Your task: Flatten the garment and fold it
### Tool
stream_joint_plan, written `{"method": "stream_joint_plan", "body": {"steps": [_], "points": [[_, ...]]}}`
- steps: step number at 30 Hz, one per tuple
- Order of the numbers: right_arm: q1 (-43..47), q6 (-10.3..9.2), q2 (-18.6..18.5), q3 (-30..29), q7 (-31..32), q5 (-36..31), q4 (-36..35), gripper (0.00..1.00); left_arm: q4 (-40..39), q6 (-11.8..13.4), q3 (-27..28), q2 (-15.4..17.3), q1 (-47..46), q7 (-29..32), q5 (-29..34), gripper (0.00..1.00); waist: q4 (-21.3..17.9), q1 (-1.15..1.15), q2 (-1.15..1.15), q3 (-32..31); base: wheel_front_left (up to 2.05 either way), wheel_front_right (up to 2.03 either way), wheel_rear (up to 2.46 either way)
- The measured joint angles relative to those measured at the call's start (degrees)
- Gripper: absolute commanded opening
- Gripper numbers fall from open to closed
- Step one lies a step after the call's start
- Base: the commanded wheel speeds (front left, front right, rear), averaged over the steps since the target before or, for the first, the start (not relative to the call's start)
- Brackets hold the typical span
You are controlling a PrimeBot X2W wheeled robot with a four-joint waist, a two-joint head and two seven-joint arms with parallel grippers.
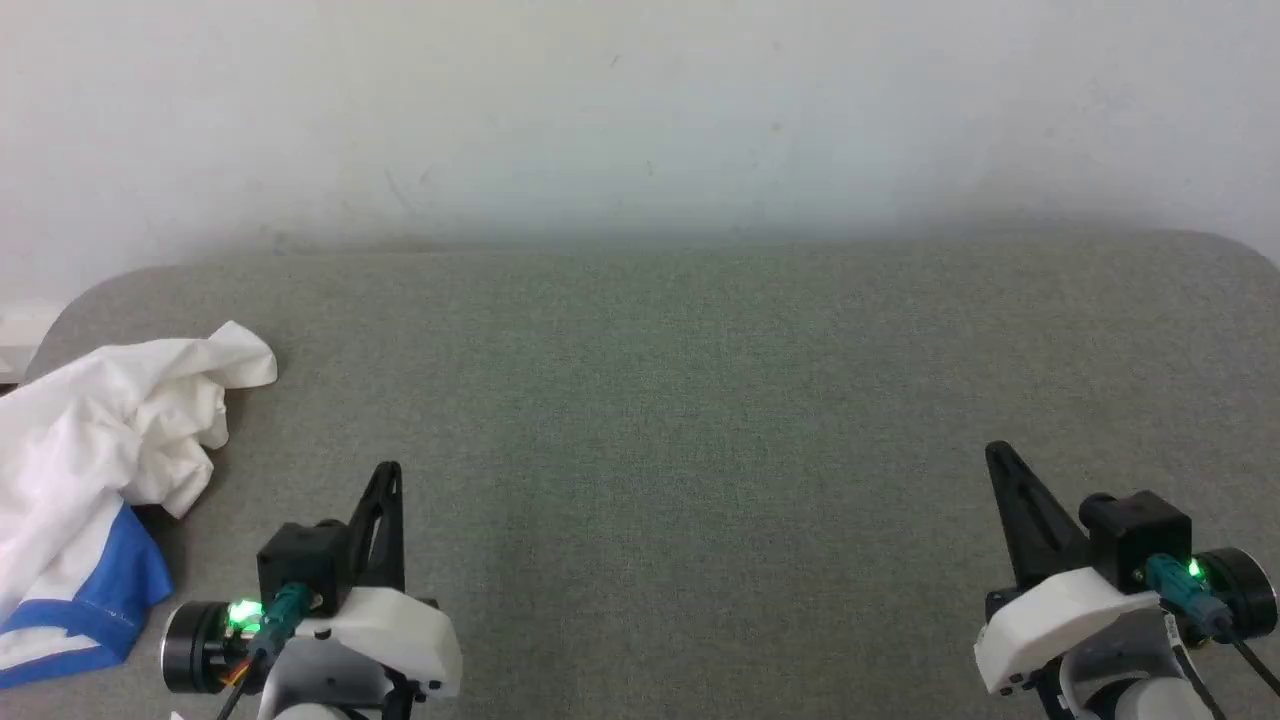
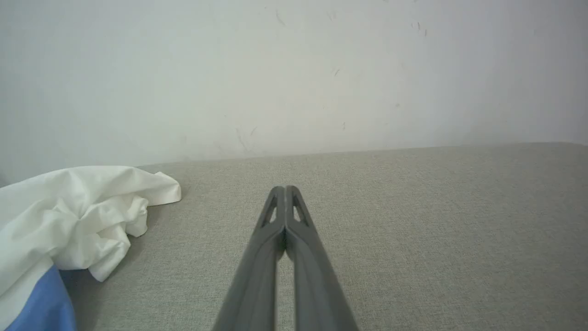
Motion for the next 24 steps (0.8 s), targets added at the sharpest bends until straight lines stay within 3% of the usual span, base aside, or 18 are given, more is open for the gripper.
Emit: {"method": "stream_joint_plan", "body": {"steps": [24], "points": [[0.0, 0.00, 0.0, 0.0, 0.0, 0.0, 0.0, 0.00, 0.0, 0.0, 0.0, 0.0, 0.0, 0.0, 0.0, 0.00, 0.0, 0.00, 0.00, 0.0, 0.00, 0.00, 0.00]]}}
